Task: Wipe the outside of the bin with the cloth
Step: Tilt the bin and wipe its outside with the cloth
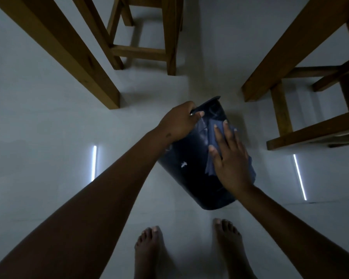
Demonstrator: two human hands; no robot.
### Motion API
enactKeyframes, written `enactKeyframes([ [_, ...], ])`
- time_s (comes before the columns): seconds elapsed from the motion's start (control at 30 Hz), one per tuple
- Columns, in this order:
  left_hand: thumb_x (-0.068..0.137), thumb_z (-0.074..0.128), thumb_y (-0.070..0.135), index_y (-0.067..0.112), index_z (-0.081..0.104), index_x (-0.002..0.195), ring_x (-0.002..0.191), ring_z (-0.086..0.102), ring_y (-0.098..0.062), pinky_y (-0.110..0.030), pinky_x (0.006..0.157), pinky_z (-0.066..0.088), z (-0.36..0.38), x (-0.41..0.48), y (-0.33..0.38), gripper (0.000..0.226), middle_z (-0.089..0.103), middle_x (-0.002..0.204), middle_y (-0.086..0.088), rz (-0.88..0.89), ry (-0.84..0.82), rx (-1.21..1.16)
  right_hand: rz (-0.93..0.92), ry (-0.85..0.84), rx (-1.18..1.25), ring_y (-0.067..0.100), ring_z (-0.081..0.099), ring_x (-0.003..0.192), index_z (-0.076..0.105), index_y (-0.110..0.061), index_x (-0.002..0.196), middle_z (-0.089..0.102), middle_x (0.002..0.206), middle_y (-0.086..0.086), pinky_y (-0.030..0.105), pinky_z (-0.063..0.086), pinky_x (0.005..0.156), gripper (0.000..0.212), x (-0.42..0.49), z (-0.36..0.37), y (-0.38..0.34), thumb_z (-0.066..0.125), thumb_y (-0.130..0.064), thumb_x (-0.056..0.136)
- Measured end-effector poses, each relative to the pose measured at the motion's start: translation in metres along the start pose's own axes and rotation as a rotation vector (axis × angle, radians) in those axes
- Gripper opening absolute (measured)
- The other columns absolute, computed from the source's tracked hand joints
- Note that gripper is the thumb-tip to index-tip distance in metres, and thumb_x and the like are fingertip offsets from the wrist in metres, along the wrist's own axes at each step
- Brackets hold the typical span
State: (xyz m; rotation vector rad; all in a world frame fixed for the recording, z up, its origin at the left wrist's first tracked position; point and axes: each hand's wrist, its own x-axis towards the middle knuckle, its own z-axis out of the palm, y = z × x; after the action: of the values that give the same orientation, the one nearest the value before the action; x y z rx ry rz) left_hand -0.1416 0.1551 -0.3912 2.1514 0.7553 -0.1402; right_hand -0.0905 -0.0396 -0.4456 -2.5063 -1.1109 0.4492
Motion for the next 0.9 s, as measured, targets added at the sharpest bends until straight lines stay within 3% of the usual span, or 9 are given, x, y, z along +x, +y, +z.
enactKeyframes([
  [0.1, 0.097, 0.043, 0.043, 0.014, 0.056, 0.1, 0.085, 0.06, -0.023, -0.035, 0.074, 0.047, -0.001, -0.016, -0.018, 0.033, 0.065, 0.093, -0.006, 0.039, 0.018, -0.019, 0.09, -0.01, 0.111, 0.031, 0.013, 0.149, 0.012, -0.032, 0.154, 0.008, 0.164, -0.001, 0.058, 0.029, 0.113, 0.065, 0.0, -0.005, 0.012, 0.015, -0.059, 0.095],
  [0.27, 0.097, 0.039, 0.048, 0.014, 0.058, 0.099, 0.081, 0.063, -0.024, -0.038, 0.073, 0.051, 0.003, -0.019, -0.029, 0.039, 0.068, 0.091, -0.008, 0.039, 0.058, -0.006, -0.047, -0.009, -0.131, 0.034, 0.006, 0.15, 0.013, -0.034, 0.154, 0.008, 0.165, 0.001, 0.059, 0.019, 0.115, 0.062, -0.029, 0.009, -0.007, 0.02, -0.058, 0.098],
  [0.43, 0.098, 0.039, 0.046, 0.016, 0.058, 0.101, 0.083, 0.062, -0.023, -0.035, 0.072, 0.049, 0.005, -0.015, -0.023, 0.036, 0.067, 0.091, -0.004, 0.076, 0.089, -0.01, -0.063, 0.006, -0.064, 0.028, 0.002, 0.151, 0.01, -0.038, 0.153, 0.004, 0.165, -0.004, 0.057, 0.02, 0.117, 0.057, 0.0, 0.0, -0.003, 0.016, -0.056, 0.099],
  [0.57, 0.099, 0.039, 0.043, 0.017, 0.056, 0.098, 0.079, 0.059, -0.023, -0.029, 0.067, 0.04, 0.007, -0.01, -0.015, 0.031, 0.061, 0.085, 0.0, 0.064, 0.089, 0.029, 0.035, 0.007, 0.026, 0.03, 0.007, 0.15, 0.01, -0.036, 0.153, 0.007, 0.165, -0.001, 0.057, 0.025, 0.115, 0.062, 0.002, -0.004, 0.006, 0.008, -0.062, 0.097],
  [0.77, 0.099, 0.038, 0.045, 0.02, 0.058, 0.096, 0.081, 0.061, -0.023, -0.029, 0.068, 0.042, 0.011, -0.007, -0.017, 0.032, 0.063, 0.087, 0.001, 0.045, 0.115, 0.0, -0.123, 0.015, -0.215, 0.037, 0.008, 0.149, 0.012, -0.034, 0.154, 0.011, 0.164, 0.004, 0.061, 0.02, 0.114, 0.061, -0.025, 0.006, -0.01, 0.023, -0.054, 0.098],
  [0.9, 0.099, 0.038, 0.043, 0.014, 0.059, 0.101, 0.084, 0.061, -0.023, -0.031, 0.071, 0.044, 0.016, -0.006, -0.01, 0.035, 0.066, 0.095, -0.005, 0.049, 0.128, -0.043, -0.038, 0.014, -0.127, 0.031, 0.005, 0.151, 0.005, -0.035, 0.154, 0.004, 0.165, 0.0, 0.059, 0.019, 0.116, 0.06, 0.012, -0.005, 0.004, 0.017, -0.055, 0.099],
])
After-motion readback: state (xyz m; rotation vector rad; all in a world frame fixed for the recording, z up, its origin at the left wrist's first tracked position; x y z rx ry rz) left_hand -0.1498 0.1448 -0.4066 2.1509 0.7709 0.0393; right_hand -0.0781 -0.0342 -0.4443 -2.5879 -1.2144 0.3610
